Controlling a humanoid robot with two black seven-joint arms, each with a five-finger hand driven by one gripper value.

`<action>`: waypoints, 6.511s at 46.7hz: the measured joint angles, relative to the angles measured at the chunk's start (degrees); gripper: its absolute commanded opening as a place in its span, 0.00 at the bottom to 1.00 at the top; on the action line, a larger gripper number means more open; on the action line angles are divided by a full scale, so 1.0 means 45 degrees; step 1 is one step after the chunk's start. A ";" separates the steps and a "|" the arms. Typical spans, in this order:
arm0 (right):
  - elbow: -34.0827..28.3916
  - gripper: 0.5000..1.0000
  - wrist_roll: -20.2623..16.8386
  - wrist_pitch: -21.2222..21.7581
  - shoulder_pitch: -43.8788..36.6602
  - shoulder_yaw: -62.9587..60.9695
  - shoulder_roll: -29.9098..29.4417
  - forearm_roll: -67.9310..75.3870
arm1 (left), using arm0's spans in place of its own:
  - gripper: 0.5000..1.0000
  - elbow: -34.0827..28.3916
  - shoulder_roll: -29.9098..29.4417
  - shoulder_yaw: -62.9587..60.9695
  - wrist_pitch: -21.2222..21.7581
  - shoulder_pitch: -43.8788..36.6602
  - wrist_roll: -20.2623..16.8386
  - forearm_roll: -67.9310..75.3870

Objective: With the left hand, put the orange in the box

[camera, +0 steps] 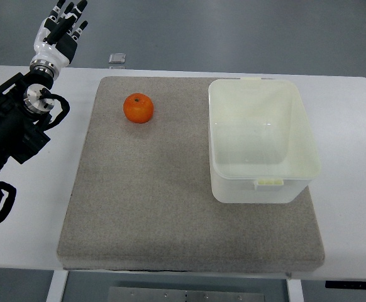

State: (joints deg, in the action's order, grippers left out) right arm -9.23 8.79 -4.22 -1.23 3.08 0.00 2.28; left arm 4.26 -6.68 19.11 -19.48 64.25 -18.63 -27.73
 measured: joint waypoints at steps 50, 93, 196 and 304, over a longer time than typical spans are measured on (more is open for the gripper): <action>0.0000 0.85 -0.0001 -0.0001 0.0000 0.0000 0.0000 0.0000 | 0.98 0.0065 -0.0567 -0.2172 0.0418 0.1335 0.0212 1.0699; 0.0000 0.85 0.0001 -0.0002 0.0001 0.0000 0.0000 0.0000 | 0.97 0.3911 -0.1666 -0.8426 0.0467 0.3468 -0.0503 1.5989; 0.0000 0.85 0.0000 0.0001 0.0000 0.0000 0.0000 0.0000 | 0.69 0.5733 -0.2300 -0.8266 0.2680 0.2206 -0.1680 2.0634; 0.0000 0.85 0.0001 0.0003 0.0001 0.0000 0.0000 0.0000 | 0.00 1.2523 -0.3483 -0.5603 0.2620 0.6007 -0.1662 2.1192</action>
State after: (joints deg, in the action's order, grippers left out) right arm -9.23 8.79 -4.20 -1.23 3.08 0.00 2.29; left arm 60.61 -22.36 -6.11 -7.69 91.28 -26.11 67.64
